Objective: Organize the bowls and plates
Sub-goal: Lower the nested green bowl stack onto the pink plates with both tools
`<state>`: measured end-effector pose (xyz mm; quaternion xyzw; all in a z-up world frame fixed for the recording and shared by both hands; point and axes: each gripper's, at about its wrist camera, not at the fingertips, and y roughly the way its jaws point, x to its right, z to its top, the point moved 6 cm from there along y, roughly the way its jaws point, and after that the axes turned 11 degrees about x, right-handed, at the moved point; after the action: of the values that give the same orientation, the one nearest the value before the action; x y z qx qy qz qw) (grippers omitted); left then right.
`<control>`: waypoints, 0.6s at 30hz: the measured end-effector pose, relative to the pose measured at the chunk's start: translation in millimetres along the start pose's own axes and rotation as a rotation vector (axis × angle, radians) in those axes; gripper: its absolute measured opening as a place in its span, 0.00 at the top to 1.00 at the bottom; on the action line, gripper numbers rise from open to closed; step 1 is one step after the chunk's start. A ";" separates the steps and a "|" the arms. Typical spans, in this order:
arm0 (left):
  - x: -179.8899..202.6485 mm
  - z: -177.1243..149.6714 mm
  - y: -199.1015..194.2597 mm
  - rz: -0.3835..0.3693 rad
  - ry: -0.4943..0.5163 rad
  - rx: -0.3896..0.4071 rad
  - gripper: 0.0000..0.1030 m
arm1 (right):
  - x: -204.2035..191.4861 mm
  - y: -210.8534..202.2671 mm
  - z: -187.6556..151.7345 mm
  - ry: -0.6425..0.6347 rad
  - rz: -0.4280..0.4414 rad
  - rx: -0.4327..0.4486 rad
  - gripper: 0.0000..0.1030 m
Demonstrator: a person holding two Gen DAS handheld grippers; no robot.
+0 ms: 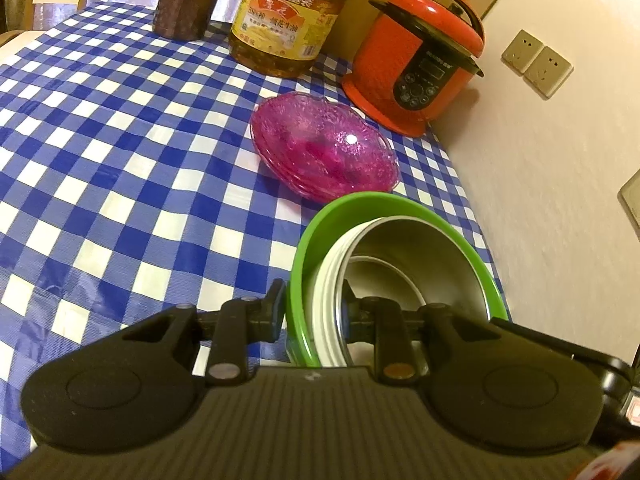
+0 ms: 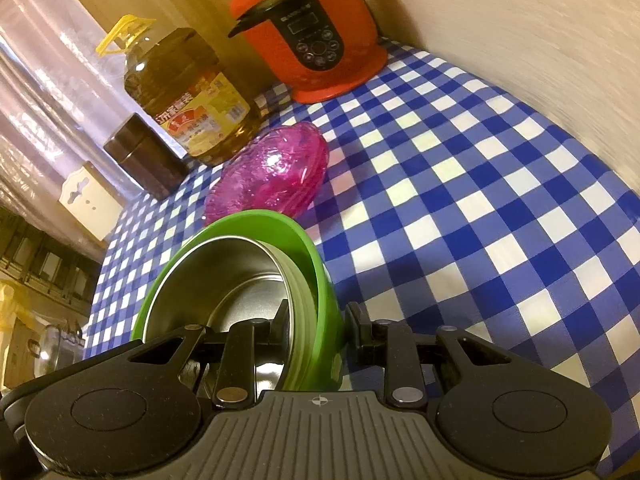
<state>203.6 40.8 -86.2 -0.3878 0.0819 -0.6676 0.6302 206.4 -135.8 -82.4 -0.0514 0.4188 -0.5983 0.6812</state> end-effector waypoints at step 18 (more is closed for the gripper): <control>-3.7 29.2 9.2 0.009 -0.030 0.012 0.78 | -19.8 15.9 19.2 -0.014 0.006 -0.010 0.73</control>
<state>228.5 53.5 -73.2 -0.3937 0.0703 -0.6593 0.6367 232.2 -122.7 -69.1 -0.0577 0.4170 -0.5937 0.6858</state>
